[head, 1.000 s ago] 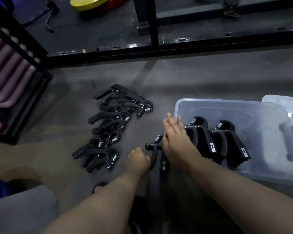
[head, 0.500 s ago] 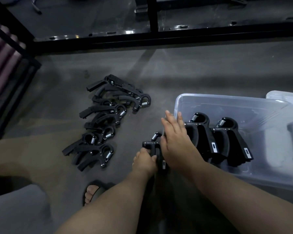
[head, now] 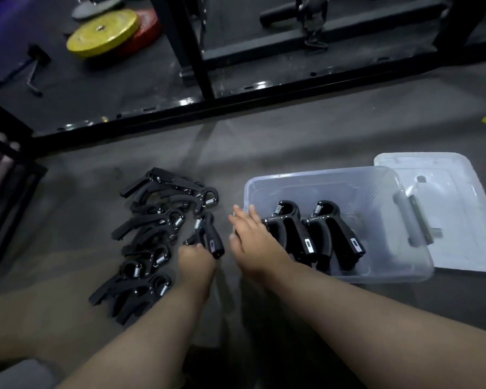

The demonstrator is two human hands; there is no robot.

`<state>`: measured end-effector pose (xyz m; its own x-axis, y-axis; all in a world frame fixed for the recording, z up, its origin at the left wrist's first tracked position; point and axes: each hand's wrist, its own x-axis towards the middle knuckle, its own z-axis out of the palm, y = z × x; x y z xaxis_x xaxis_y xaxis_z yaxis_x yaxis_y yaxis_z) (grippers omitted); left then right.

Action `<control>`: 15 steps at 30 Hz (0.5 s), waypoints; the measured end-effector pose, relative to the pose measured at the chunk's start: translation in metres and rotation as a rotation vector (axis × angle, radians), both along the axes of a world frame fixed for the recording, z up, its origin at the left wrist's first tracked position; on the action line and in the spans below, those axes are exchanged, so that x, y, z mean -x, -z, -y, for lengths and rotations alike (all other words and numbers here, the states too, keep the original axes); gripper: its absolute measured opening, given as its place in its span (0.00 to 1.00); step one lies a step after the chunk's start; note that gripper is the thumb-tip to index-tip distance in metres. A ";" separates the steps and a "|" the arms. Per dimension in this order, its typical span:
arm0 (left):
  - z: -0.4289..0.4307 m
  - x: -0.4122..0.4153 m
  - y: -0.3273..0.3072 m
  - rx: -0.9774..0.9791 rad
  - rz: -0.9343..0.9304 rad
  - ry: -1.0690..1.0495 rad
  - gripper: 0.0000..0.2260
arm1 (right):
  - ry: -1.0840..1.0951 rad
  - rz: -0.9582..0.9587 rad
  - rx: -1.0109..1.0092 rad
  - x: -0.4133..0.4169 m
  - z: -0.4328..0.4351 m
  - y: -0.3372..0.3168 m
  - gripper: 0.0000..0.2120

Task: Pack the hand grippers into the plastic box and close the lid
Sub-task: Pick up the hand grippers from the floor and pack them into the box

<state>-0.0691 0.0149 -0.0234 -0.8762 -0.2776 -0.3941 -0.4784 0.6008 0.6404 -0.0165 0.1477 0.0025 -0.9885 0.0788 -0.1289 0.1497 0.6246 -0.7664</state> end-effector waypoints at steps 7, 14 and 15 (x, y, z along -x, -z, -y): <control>-0.040 -0.008 -0.074 0.018 -0.439 0.190 0.10 | 0.310 0.067 0.509 0.002 -0.018 -0.047 0.22; -0.106 -0.043 -0.086 -0.159 -0.364 0.550 0.14 | 0.580 0.080 0.314 0.003 -0.075 -0.059 0.12; -0.110 -0.048 -0.087 -0.171 -0.321 0.605 0.16 | 0.569 0.069 0.277 -0.002 -0.089 -0.059 0.08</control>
<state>-0.0208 0.1250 0.0640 -0.9375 0.3375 -0.0848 0.1361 0.5797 0.8034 -0.0143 0.2368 0.0613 -0.7908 0.5436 -0.2813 0.4541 0.2130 -0.8651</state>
